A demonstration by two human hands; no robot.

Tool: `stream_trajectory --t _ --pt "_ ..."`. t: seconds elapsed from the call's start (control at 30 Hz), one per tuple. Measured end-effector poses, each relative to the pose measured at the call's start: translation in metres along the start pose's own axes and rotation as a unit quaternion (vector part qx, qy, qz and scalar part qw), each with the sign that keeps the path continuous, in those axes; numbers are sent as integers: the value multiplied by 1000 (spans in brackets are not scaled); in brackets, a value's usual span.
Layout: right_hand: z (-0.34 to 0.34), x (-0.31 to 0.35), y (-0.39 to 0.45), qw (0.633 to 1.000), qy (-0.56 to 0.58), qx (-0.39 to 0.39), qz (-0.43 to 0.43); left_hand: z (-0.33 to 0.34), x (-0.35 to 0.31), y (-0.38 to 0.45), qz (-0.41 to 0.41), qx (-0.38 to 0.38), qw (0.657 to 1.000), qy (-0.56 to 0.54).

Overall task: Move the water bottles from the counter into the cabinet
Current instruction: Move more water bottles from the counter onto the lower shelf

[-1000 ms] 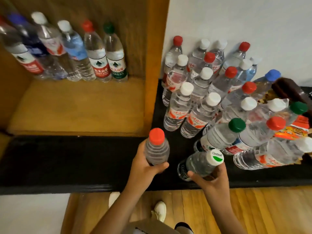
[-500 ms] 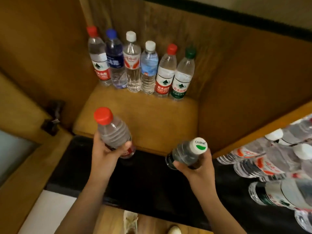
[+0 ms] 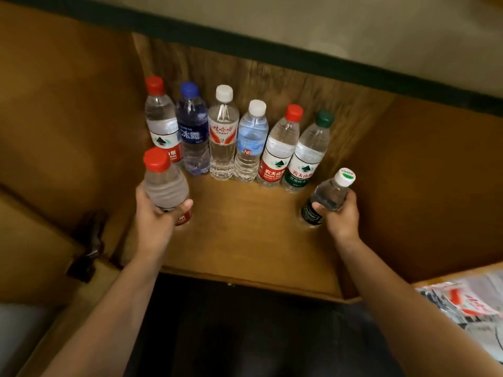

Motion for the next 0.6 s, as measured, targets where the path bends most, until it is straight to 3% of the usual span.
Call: stream_trajectory --t 0.27,0.43,0.53,0.6 --pt "4 21 49 993 -106 40 23 5 8 55 -21 2 1000 -7" --pt "-2 24 55 974 -195 55 100 5 8 74 -13 20 1000 1" --pt "-7 32 49 962 -263 8 67 -3 16 76 -12 20 999 46" --pt "-7 34 44 962 -269 -35 42 -10 35 70 -69 6 996 64"
Point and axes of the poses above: each hand's wrist, its own y-axis towards the middle knuckle, its own z-axis out of the palm, x = y × z, the point moved 8 cm from there along y, towards the middle knuckle, and after that the axes turned 6 degrees about -y, right-handed, at the moved point
